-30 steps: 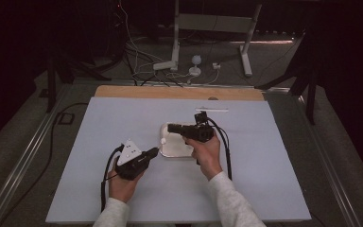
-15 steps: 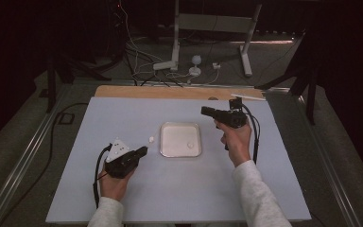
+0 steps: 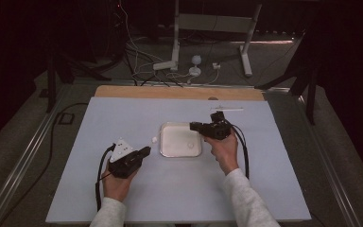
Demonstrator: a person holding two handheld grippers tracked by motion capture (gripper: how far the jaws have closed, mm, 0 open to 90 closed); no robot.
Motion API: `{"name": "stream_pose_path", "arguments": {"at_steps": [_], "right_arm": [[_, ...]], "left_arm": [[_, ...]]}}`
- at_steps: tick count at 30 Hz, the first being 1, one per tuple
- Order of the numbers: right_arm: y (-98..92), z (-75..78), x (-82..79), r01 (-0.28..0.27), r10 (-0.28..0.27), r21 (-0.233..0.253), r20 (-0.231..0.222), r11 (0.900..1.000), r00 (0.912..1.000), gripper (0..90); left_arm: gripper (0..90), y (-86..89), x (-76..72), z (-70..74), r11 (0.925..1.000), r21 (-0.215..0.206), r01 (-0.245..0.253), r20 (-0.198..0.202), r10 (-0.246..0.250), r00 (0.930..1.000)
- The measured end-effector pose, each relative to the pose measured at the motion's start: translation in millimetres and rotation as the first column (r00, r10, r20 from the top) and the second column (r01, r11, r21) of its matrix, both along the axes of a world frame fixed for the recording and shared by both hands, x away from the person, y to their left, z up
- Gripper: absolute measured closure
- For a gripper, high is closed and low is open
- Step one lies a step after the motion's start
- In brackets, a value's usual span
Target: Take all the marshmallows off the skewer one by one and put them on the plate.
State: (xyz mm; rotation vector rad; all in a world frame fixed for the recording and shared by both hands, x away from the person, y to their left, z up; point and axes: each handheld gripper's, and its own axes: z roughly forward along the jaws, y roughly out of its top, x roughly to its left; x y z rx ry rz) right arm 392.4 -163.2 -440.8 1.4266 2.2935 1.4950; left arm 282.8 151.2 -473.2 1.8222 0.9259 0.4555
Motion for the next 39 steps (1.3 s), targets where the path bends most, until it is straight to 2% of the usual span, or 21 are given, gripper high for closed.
{"name": "stream_pose_path", "arguments": {"at_steps": [3,4,8,11,14,15,20,26,30,39], "right_arm": [[6.2,-13.3,-2.3,-0.004,0.004,-0.041,-0.014,0.999,0.9999,80.0],[9.5,-22.0,-2.4,-0.007,0.005,-0.065,-0.032,0.998,0.9995,79.5],[14.7,-31.9,-2.9,-0.011,0.007,-0.087,-0.046,0.996,0.9989,75.8],[17.6,-38.9,-3.3,-0.006,0.000,-0.103,-0.052,0.995,0.9986,65.5],[17.2,-44.5,-3.0,0.000,-0.008,-0.112,-0.074,0.994,0.9972,50.9],[17.0,-45.6,-3.3,-0.001,-0.007,-0.113,-0.074,0.994,0.9972,50.0],[15.4,-40.3,-7.0,-0.024,0.020,-0.067,-0.060,0.997,0.9980,34.7],[15.6,-28.5,-12.9,-0.037,0.036,-0.028,-0.040,0.999,0.9985,24.9],[16.9,-21.8,-17.2,-0.048,0.048,-0.001,-0.034,0.999,0.9983,21.9],[29.0,-10.1,-27.3,-0.099,0.100,0.046,-0.020,0.994,0.9948,21.0]], "left_arm": [[89.9,-1.4,0.5,-0.6,1.0000,-0.001,0.001,-0.003,-0.001,1.0000],[89.8,-2.0,0.6,-0.9,1.0000,-0.001,0.002,-0.003,-0.002,1.0000],[89.8,-3.0,1.5,-1.9,1.0000,0.004,0.004,-0.009,-0.004,1.0000],[89.8,-4.0,2.3,-2.8,1.0000,0.006,0.006,-0.012,-0.006,0.9999],[89.8,-4.9,2.6,-3.2,1.0000,0.005,0.007,-0.015,-0.007,0.9999],[89.8,-5.2,2.7,-3.4,1.0000,0.005,0.006,-0.015,-0.006,0.9999],[89.8,-6.5,3.3,-3.9,1.0000,0.005,0.008,-0.018,-0.008,0.9998],[89.7,-8.8,3.2,-4.3,0.9999,0.006,0.012,-0.018,-0.011,0.9998],[89.7,-9.6,3.2,-4.3,0.9999,0.003,0.012,-0.017,-0.012,0.9998],[89.7,-10.9,2.9,-2.4,0.9999,-0.011,0.010,-0.012,-0.011,0.9999]]}}
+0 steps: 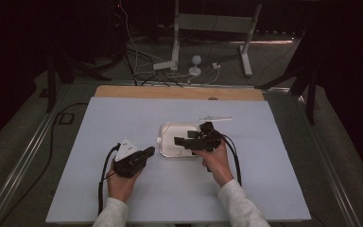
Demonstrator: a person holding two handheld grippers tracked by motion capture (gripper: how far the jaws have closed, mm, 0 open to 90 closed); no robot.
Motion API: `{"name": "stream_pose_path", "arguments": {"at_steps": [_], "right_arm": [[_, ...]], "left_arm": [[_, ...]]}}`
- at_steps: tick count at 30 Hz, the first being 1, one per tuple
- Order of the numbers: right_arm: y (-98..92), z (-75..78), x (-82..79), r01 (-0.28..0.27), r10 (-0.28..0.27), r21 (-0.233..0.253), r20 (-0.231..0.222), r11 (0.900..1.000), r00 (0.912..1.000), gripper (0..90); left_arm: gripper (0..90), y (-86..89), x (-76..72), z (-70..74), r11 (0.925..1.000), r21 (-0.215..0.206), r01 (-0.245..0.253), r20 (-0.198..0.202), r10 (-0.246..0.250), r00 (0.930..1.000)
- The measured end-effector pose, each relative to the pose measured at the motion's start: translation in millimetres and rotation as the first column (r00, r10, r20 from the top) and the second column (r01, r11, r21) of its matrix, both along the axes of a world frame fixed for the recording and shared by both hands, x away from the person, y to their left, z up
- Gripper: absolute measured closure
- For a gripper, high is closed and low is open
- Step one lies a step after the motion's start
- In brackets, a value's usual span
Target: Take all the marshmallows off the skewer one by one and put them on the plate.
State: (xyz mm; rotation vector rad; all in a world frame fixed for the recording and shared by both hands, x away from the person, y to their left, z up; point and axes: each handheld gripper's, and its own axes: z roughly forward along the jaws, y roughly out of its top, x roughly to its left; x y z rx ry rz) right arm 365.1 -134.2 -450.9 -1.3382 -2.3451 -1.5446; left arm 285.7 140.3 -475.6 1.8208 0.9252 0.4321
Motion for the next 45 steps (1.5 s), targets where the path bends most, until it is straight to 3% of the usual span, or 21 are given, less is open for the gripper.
{"name": "stream_pose_path", "arguments": {"at_steps": [13,22,30,35,42,45], "right_arm": [[19.3,4.6,-9.8,-0.064,0.065,0.051,-0.010,0.997,0.9978,21.6],[30.0,2.1,-14.3,-0.109,0.110,0.067,-0.018,0.992,0.9937,28.6],[34.7,-1.7,-14.3,-0.134,0.138,0.088,-0.044,0.987,0.9894,49.1],[33.1,-3.7,-11.3,-0.128,0.142,0.149,-0.087,0.981,0.9861,66.3],[34.9,-7.4,-8.2,-0.111,0.141,0.210,-0.132,0.971,0.9811,71.7],[36.4,-7.5,-8.7,-0.091,0.122,0.220,-0.131,0.971,0.9839,74.9]], "left_arm": [[89.7,-4.0,-0.5,2.4,0.9997,-0.023,0.011,0.006,-0.011,0.9999],[89.7,-10.2,-0.6,1.8,0.9991,-0.027,0.031,0.007,-0.031,0.9995],[89.7,-12.7,-1.2,1.9,0.9985,-0.038,0.040,0.010,-0.039,0.9992],[89.7,-13.7,-1.9,2.2,0.9974,-0.052,0.051,0.016,-0.050,0.9986],[89.8,-13.5,-2.1,1.5,0.9966,-0.065,0.051,0.014,-0.050,0.9987],[90.0,-13.4,-1.9,1.4,0.9970,-0.063,0.046,0.017,-0.045,0.9989]]}}
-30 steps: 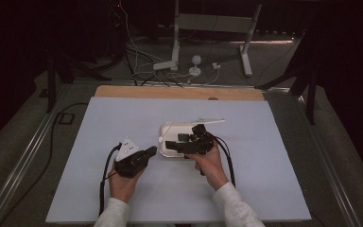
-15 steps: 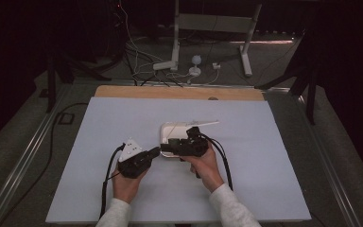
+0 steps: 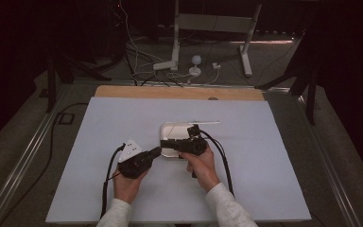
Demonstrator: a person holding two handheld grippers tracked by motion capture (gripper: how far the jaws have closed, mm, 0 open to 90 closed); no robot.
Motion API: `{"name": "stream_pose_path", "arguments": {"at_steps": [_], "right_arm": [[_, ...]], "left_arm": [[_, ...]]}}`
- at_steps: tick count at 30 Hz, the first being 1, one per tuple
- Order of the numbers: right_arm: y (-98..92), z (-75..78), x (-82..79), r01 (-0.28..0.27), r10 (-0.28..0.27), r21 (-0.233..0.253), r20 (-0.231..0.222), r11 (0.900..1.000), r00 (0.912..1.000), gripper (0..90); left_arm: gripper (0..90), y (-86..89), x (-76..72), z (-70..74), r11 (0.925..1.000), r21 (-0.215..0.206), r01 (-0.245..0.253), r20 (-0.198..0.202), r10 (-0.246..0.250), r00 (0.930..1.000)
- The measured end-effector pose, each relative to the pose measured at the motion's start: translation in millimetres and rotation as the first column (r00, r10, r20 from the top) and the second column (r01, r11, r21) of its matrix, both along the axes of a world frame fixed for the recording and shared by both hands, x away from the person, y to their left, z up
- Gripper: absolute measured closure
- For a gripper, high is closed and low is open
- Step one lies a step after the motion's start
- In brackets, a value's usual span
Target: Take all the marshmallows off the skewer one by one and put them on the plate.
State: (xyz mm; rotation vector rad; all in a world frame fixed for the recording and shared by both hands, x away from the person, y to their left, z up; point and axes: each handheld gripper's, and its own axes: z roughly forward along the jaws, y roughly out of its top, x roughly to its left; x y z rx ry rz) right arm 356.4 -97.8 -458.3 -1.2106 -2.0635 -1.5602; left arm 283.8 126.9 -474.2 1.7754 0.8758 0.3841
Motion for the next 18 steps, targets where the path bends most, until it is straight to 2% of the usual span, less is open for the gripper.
{"name": "stream_pose_path", "arguments": {"at_steps": [6,12,14,15,16,17,18], "right_arm": [[2.3,4.2,-2.2,0.052,-0.052,0.015,0.023,0.999,0.9984,78.2],[2.2,9.3,-2.2,0.075,-0.075,0.003,0.065,0.997,0.9951,79.0],[2.2,10.4,-2.7,0.090,-0.088,-0.011,0.086,0.996,0.9924,79.6],[-1.6,12.3,-3.1,0.147,-0.145,-0.013,0.108,0.989,0.9836,80.0],[-10.3,14.5,1.7,0.184,-0.185,0.014,0.093,0.983,0.9784,80.3],[-20.0,14.8,8.2,0.203,-0.206,0.044,0.063,0.978,0.9766,80.3],[-28.1,15.5,13.4,0.208,-0.210,0.055,0.039,0.977,0.9769,80.2]], "left_arm": [[90.0,0.9,-2.0,3.2,0.9994,0.031,-0.013,0.032,0.012,0.9994],[90.0,1.1,-2.7,4.1,0.9987,0.048,-0.019,0.039,0.017,0.9991],[90.0,0.1,-3.0,3.0,0.9955,0.093,-0.017,0.030,0.015,0.9994],[90.0,0.3,-4.7,0.6,0.9933,0.115,-0.011,0.035,0.007,0.9993],[90.0,1.2,-5.7,-0.4,0.9941,0.108,-0.009,0.027,0.006,0.9996],[90.0,1.3,-6.1,0.0,0.9944,0.106,-0.002,0.030,-0.001,0.9995],[90.0,-0.8,-5.6,1.6,0.9940,0.109,0.003,0.033,-0.006,0.9994]]}}
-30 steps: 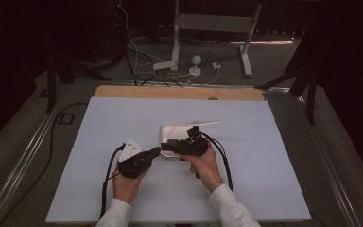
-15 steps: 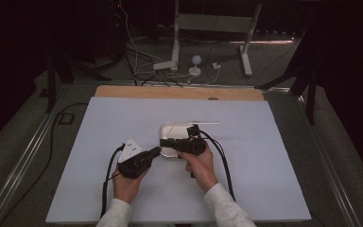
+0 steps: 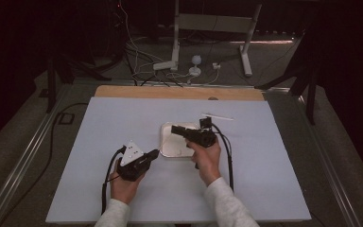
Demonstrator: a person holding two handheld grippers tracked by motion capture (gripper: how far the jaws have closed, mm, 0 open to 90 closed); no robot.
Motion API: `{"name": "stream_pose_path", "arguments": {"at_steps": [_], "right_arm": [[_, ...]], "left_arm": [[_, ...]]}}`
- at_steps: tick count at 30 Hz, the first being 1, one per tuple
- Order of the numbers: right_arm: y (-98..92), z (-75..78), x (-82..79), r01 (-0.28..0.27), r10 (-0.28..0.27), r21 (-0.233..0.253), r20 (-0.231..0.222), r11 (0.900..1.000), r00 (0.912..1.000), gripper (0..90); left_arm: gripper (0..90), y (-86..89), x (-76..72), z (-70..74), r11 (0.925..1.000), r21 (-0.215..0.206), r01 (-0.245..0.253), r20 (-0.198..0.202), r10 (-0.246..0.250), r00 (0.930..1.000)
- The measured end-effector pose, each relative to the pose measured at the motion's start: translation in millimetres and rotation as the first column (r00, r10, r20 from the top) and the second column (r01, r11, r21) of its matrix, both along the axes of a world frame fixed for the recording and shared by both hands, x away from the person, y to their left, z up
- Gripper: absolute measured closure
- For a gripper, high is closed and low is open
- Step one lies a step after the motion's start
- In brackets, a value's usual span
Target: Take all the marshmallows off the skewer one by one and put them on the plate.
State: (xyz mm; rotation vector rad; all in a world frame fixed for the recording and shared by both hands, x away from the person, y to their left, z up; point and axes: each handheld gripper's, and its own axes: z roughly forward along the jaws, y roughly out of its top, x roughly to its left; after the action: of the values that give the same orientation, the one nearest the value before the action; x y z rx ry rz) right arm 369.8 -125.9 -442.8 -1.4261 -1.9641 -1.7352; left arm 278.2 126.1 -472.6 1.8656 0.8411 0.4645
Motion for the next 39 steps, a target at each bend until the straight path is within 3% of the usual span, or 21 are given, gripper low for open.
{"name": "stream_pose_path", "arguments": {"at_steps": [3,8,10,18,20,21,22,23,24,26,28,32,39], "right_arm": [[-7.1,6.4,0.4,0.009,-0.008,-0.042,0.040,0.999,0.9992,80.2],[-7.2,10.4,3.2,0.014,-0.010,-0.070,0.056,0.997,0.9984,80.3],[-5.2,12.9,0.9,0.039,-0.031,-0.092,0.086,0.995,0.9958,80.7],[-4.3,13.3,3.9,0.077,-0.067,-0.121,0.087,0.990,0.9939,81.4],[-4.2,13.4,4.1,0.091,-0.079,-0.131,0.095,0.987,0.9923,81.9],[-7.8,15.1,2.7,0.180,-0.160,-0.155,0.131,0.971,0.9784,82.4],[-20.0,18.1,6.5,0.234,-0.217,-0.134,0.136,0.963,0.9668,82.6],[-35.0,19.6,13.8,0.232,-0.225,-0.081,0.078,0.969,0.9711,82.5],[-45.4,22.0,18.4,0.215,-0.210,-0.092,0.067,0.972,0.9755,82.3],[-56.3,26.4,16.4,0.212,-0.201,-0.134,0.097,0.968,0.9749,81.9],[-58.3,24.1,15.8,0.189,-0.176,-0.155,0.097,0.970,0.9796,81.6],[-52.9,12.2,17.6,0.157,-0.148,-0.149,0.067,0.976,0.9867,81.0],[-44.6,8.5,16.1,0.128,-0.116,-0.182,0.073,0.975,0.9906,80.2]], "left_arm": [[90.0,-9.2,0.5,0.1,0.9998,0.015,0.015,0.008,-0.015,0.9999],[90.0,-5.1,-0.2,1.4,0.9998,0.020,0.006,0.010,-0.006,0.9999],[90.0,-3.9,-0.5,1.3,0.9997,0.023,0.007,0.009,-0.007,0.9999],[90.0,-3.1,-0.2,2.4,0.9994,0.036,0.001,0.006,-0.002,1.0000],[90.0,-3.9,-0.6,1.6,0.9963,0.086,-0.001,-0.001,0.001,1.0000],[90.0,-2.5,-2.6,-1.8,0.9919,0.126,-0.011,-0.002,0.012,0.9999],[90.0,2.7,-3.1,-4.9,0.9917,0.127,-0.021,-0.018,0.023,0.9996],[90.0,9.0,-1.9,-5.9,0.9946,0.098,-0.035,-0.032,0.038,0.9988],[90.0,13.7,0.3,-4.6,0.9972,0.061,-0.044,-0.036,0.046,0.9983],[90.0,15.5,3.0,-0.3,0.9985,0.020,-0.051,-0.030,0.052,0.9982],[90.0,12.3,3.3,1.2,0.9985,0.016,-0.052,-0.024,0.052,0.9984],[90.0,10.9,3.1,1.1,0.9989,0.013,-0.046,-0.024,0.046,0.9987],[90.0,13.4,3.8,1.1,0.9983,-0.003,-0.058,-0.034,0.058,0.9977]]}}
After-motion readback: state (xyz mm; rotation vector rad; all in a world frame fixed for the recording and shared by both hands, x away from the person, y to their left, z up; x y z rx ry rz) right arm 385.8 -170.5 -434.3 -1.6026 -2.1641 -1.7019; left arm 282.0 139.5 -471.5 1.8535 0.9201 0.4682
